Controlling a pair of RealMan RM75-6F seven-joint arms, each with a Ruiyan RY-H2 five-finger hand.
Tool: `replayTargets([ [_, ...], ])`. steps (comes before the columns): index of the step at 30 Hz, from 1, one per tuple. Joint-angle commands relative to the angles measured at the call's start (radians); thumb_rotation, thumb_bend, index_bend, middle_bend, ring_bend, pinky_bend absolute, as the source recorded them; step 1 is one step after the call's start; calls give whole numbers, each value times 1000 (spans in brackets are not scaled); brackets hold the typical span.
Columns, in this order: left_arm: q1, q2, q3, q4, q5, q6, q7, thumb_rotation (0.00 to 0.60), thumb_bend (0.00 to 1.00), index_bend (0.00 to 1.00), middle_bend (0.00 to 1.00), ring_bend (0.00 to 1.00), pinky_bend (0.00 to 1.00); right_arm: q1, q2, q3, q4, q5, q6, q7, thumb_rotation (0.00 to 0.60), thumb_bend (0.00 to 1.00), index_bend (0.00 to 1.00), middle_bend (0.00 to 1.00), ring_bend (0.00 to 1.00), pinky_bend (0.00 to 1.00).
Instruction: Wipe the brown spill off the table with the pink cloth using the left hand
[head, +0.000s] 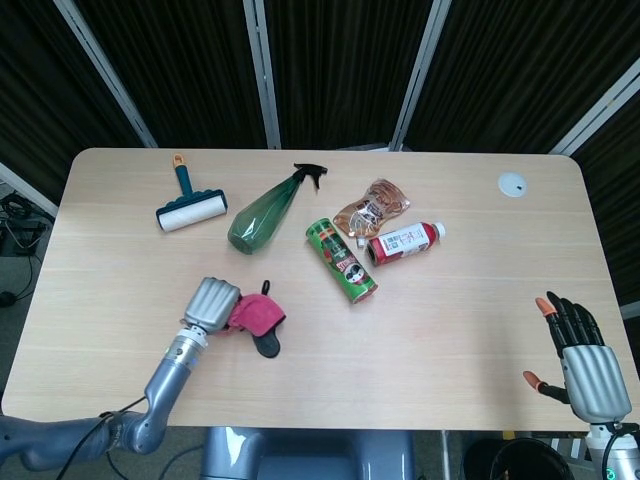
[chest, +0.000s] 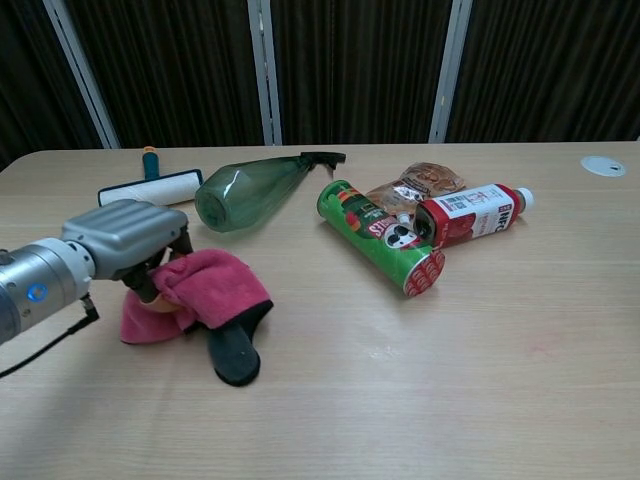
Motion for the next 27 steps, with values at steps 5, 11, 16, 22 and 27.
replayTargets([
  [5, 32, 137, -50, -2, -1, 37, -80, 600, 461, 842, 623, 539, 550, 2, -3, 2, 0, 2, -3, -4, 600, 0, 0, 0, 0, 71],
  [11, 46, 197, -95, -55, 28, 83, -154, 600, 457, 807, 597, 520, 542, 1, -5, 2, 0, 2, -1, -12, 600, 0, 0, 0, 0, 70],
  [16, 56, 214, -81, -71, 82, 106, -178, 600, 291, 671, 486, 468, 511, 1, -6, 3, 0, 7, -4, -17, 600, 0, 0, 0, 0, 70],
  [22, 66, 233, -57, -90, 120, 101, -204, 600, 17, 348, 104, 89, 123, 2, -7, 4, 3, 9, -7, -17, 600, 0, 0, 0, 0, 70],
  [27, 73, 256, -44, -103, 136, 102, -194, 600, 0, 257, 2, 1, 38, 3, -7, 4, 4, 12, -10, -17, 600, 0, 0, 0, 0, 70],
])
